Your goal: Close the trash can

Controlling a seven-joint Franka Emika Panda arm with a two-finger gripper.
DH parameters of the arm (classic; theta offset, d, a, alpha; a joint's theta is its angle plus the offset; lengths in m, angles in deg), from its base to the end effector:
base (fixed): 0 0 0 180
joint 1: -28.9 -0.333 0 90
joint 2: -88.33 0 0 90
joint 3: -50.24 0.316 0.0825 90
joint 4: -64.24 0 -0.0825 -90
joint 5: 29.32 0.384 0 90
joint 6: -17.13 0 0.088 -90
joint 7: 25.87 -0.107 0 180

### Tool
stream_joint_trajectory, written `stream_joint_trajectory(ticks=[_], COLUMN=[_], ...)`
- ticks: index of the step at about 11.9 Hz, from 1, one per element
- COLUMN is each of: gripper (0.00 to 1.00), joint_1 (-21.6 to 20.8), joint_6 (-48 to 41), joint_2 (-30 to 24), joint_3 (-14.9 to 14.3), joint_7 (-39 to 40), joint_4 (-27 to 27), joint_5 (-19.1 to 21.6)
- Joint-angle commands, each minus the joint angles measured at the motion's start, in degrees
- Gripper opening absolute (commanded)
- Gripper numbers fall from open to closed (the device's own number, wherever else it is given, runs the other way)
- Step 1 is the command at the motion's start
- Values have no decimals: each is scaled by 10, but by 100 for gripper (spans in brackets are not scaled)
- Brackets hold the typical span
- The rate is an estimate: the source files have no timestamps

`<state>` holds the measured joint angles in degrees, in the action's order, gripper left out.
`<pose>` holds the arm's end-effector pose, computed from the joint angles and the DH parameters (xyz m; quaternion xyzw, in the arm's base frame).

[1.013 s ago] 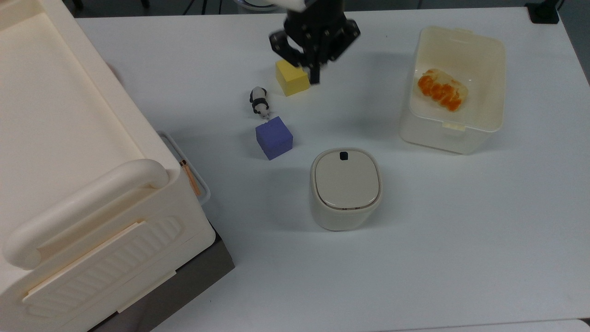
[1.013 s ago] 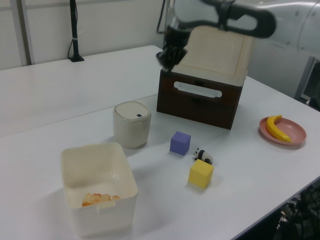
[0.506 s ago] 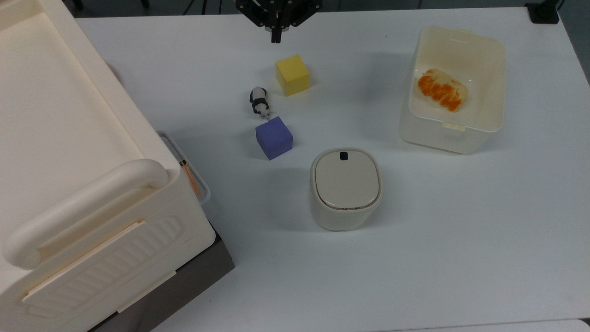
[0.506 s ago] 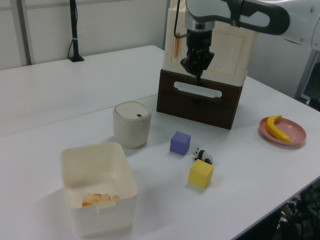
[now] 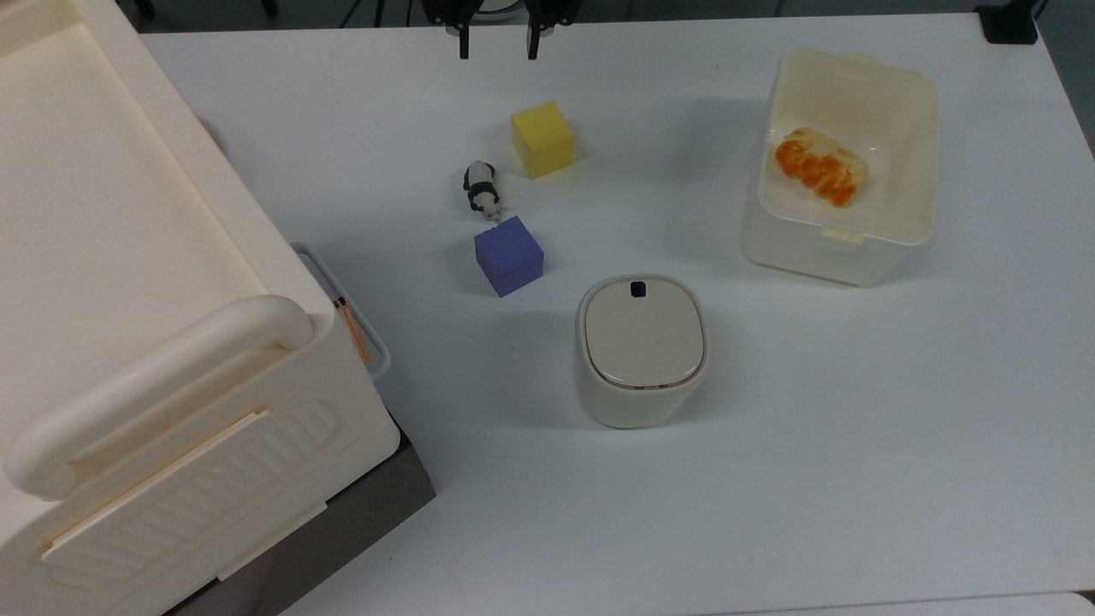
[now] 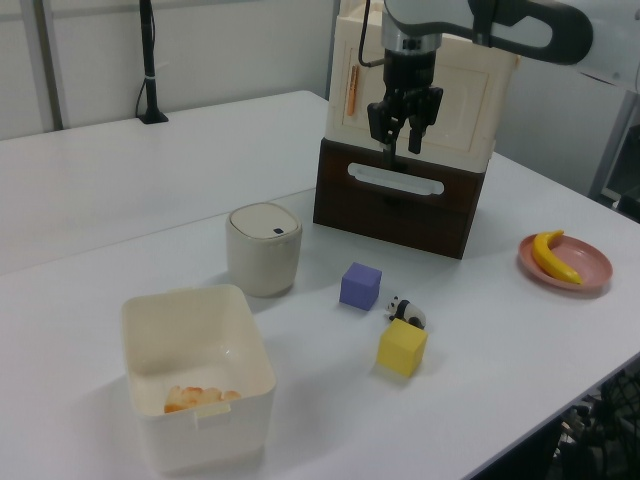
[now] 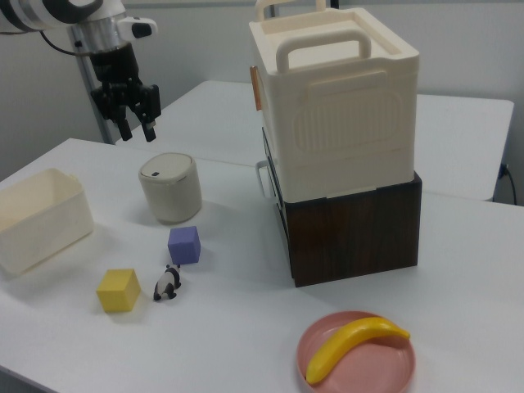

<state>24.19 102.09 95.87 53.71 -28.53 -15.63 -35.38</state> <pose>0.5825 0.0689 0.6252 0.9976 0.0444 -0.0166 0.0506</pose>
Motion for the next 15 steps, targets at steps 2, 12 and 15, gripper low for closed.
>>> stream_joint_trajectory(ticks=[2,12,15], gripper=[100,100,100], joint_1=[-1,-7,-1], joint_6=[0,-2,-7], joint_2=[-31,-43,-52], joint_3=[0,-1,-17], joint_7=[41,45,74], joint_4=[-24,-28,-30], joint_5=[-4,-5,-1])
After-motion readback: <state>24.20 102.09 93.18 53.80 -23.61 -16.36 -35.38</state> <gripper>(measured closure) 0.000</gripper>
